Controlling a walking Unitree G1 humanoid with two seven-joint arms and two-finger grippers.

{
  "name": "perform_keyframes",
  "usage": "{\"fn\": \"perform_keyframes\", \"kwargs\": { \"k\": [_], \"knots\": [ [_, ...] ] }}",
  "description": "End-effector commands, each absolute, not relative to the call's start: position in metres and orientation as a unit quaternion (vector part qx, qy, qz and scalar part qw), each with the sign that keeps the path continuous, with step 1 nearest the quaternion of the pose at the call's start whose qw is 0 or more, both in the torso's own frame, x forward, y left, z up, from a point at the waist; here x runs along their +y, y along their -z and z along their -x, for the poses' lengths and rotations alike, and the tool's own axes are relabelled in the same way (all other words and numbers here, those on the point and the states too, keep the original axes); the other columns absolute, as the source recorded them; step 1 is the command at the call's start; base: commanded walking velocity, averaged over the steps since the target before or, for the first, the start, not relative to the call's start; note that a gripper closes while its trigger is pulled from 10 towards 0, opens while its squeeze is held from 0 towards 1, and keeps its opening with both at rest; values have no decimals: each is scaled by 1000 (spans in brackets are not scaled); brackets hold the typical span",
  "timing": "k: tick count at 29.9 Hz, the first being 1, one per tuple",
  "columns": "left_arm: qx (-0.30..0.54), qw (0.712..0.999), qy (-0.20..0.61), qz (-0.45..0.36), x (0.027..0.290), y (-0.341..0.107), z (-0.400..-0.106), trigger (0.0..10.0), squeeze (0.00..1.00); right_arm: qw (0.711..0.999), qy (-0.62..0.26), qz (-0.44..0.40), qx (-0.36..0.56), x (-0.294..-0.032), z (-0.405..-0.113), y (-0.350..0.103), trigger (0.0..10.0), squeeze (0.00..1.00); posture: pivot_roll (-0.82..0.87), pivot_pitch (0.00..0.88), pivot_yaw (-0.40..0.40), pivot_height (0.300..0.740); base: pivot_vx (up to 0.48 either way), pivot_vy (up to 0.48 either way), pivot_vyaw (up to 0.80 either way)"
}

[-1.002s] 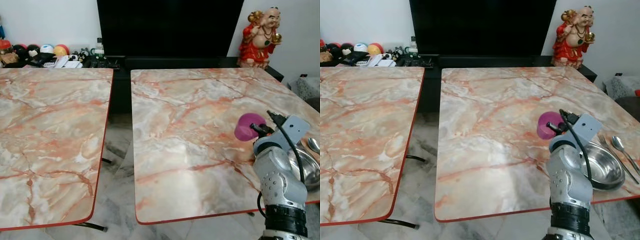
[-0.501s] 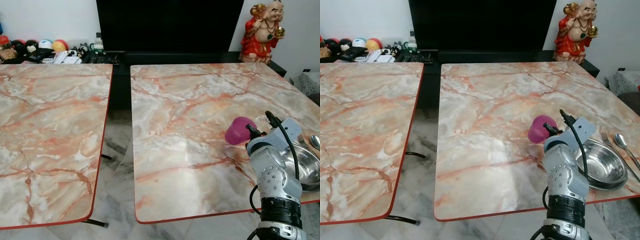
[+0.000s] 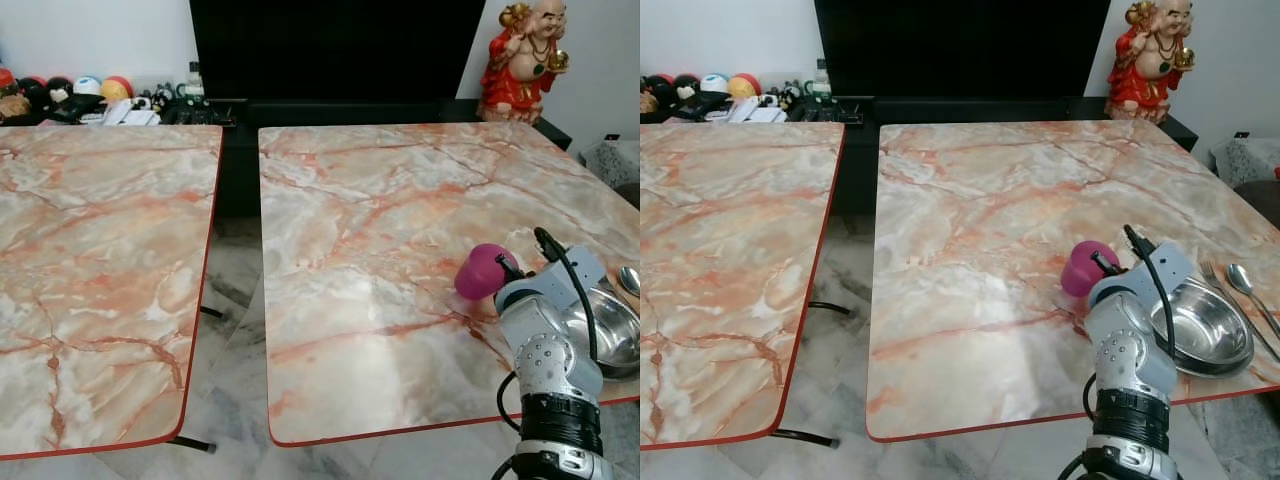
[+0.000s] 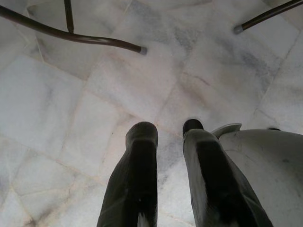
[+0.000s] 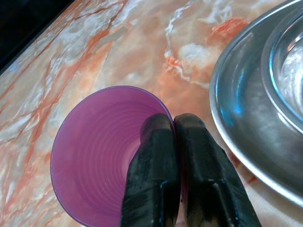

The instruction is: Setting the table

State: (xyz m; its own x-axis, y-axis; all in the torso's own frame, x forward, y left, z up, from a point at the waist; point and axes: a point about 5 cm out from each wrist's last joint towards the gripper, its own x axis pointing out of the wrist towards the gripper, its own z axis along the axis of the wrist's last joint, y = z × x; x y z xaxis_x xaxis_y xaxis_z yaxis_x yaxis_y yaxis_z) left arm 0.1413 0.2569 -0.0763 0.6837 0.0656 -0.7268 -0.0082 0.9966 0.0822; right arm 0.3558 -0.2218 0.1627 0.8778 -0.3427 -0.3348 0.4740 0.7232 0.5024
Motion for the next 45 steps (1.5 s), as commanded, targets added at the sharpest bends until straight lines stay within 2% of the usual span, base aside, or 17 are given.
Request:
{"fn": "perform_keyframes", "kwargs": {
  "k": [1, 21, 22, 24, 45],
  "knots": [
    [408, 912, -24, -32, 258, 79, -135, 10000, 0, 920, 224, -303, 109, -221, -358, -166, 10000, 0, 78, 101, -48, 740, 0, 0, 0],
    [403, 915, -19, -31, 257, 78, -138, 10000, 0, 918, 224, -308, 113, -217, -357, -164, 10000, 0, 91, 72, -52, 740, 0, 0, 0],
    [403, 915, -18, -31, 257, 78, -138, 10000, 0, 918, 223, -308, 112, -217, -357, -164, 10000, 141, 92, 71, -53, 740, 0, 0, 0],
    [402, 915, -17, -31, 256, 78, -139, 10000, 0, 918, 224, -307, 112, -217, -357, -164, 10000, 180, 92, 70, -53, 740, 0, 0, 0],
    [400, 916, -12, -27, 255, 77, -139, 10000, 0, 915, 235, -307, 113, -217, -357, -164, 10000, 180, 97, 48, -58, 740, 0, 0, 0]
  ]
}}
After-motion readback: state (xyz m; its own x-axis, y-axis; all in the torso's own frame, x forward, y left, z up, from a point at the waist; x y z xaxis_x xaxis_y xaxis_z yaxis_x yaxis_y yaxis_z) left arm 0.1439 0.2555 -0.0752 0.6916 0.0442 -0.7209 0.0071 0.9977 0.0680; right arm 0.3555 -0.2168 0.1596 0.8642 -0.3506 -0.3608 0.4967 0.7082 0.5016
